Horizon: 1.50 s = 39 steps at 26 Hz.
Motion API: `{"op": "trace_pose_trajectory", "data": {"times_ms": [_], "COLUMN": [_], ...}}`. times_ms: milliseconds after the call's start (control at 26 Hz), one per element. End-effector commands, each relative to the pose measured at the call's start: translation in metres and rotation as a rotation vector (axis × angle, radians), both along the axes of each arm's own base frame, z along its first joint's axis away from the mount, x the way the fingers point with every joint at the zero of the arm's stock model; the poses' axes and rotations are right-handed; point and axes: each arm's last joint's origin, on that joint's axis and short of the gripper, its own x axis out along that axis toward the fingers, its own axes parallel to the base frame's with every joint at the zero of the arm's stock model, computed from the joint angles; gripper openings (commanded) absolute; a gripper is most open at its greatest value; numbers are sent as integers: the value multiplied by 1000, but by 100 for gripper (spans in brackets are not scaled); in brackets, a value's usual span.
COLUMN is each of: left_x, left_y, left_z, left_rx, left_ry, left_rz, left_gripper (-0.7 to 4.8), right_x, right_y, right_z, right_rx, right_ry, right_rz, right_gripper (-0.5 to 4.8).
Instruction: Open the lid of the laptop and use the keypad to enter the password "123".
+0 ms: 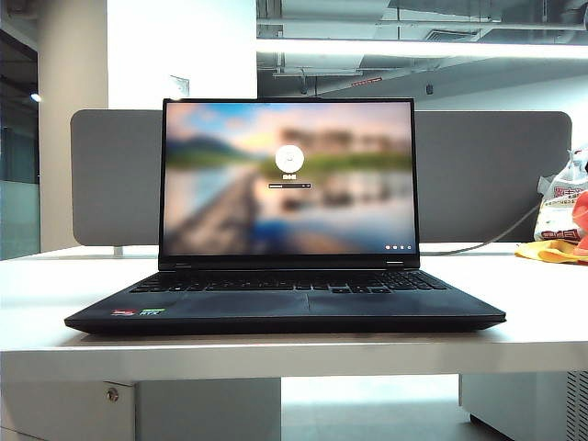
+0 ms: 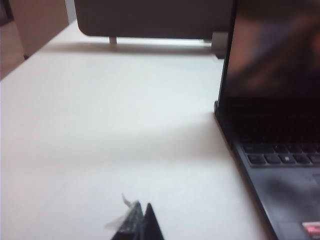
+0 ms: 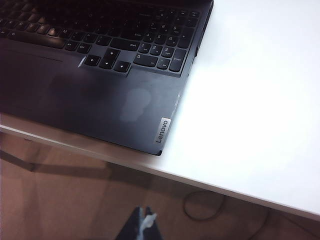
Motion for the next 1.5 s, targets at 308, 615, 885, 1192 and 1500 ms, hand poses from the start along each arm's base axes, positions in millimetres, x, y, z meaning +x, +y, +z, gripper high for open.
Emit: {"op": "trace_pose_trajectory", "data": {"times_ms": [308,615,885,1192,1500], "left_x": [0,0,0,0,0], "left_y": [0,0,0,0,0], "left_z": [-2,-2,-2,-2,-2], "left_rx": [-2,-2,-2,-2,-2], "left_ry": [16,16,16,16,16], "left_rz": [-5,-6,-6,-6,-6], "left_gripper": [-5,-5,-5,-5,-5], "right_x": [0,0,0,1,-17], "right_y": [0,0,0,-16,-42], "right_z": [3,3,3,9,28], "right_rx": [10,10,10,-253,-245], "right_ry": [-17,-17,-17,-156,-335], "right_rz": [-2,-2,-2,-219,-438], "right_gripper": [-8,-9,-9,-9,-8]}}
